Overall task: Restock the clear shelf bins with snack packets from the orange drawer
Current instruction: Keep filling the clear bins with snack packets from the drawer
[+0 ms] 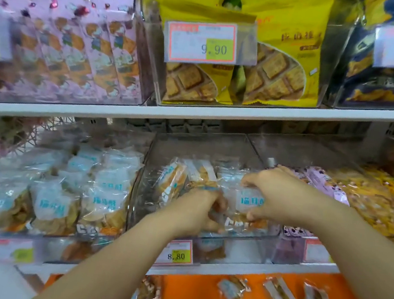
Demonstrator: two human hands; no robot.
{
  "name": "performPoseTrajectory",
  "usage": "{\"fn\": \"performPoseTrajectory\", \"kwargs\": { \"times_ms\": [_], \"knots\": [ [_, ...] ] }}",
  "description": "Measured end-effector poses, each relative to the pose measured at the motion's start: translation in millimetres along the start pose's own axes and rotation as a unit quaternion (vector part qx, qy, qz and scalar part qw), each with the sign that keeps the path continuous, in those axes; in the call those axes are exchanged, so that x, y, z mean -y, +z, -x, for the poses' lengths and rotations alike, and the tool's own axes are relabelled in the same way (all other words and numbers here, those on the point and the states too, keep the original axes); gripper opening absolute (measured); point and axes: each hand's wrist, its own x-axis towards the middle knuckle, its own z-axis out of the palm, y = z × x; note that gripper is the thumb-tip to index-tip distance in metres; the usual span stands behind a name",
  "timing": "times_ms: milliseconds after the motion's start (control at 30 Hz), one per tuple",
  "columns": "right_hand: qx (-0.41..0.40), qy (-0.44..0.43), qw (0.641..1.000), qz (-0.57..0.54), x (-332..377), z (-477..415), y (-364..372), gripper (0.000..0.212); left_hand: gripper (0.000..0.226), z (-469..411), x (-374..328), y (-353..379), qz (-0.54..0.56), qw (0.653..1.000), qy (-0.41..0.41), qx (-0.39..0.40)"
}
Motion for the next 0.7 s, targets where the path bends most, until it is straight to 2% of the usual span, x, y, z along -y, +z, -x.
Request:
{"fn": "performPoseTrajectory", "kwargs": {
  "times_ms": [100,233,400,500,700],
  "knots": [
    [-0.007,0.002,1.000,0.017,7.6,-2.7,-9.5,0.055,0.033,0.9,4.1,-2.6,-0.063,0.998,-0.005,0.003],
    [0.011,0.007,0.999,0.051,16.3,-6.8,-16.1,0.059,0.044,5.8,10.2,-6.0,-0.071,0.997,-0.002,0.001],
    [0.059,0.021,0.993,0.099,27.7,-22.4,7.8,0.039,0.032,13.5,11.1,-4.2,-0.102,0.995,0.010,-0.018],
    [0.107,0.034,0.988,0.104,27.7,-27.1,15.0,0.040,0.030,16.7,12.6,-2.7,-0.118,0.992,0.025,-0.036],
    [0.144,0.039,0.982,0.114,27.4,-39.6,22.1,0.045,0.030,13.0,18.3,2.9,-0.156,0.986,0.051,-0.043]
  ]
}}
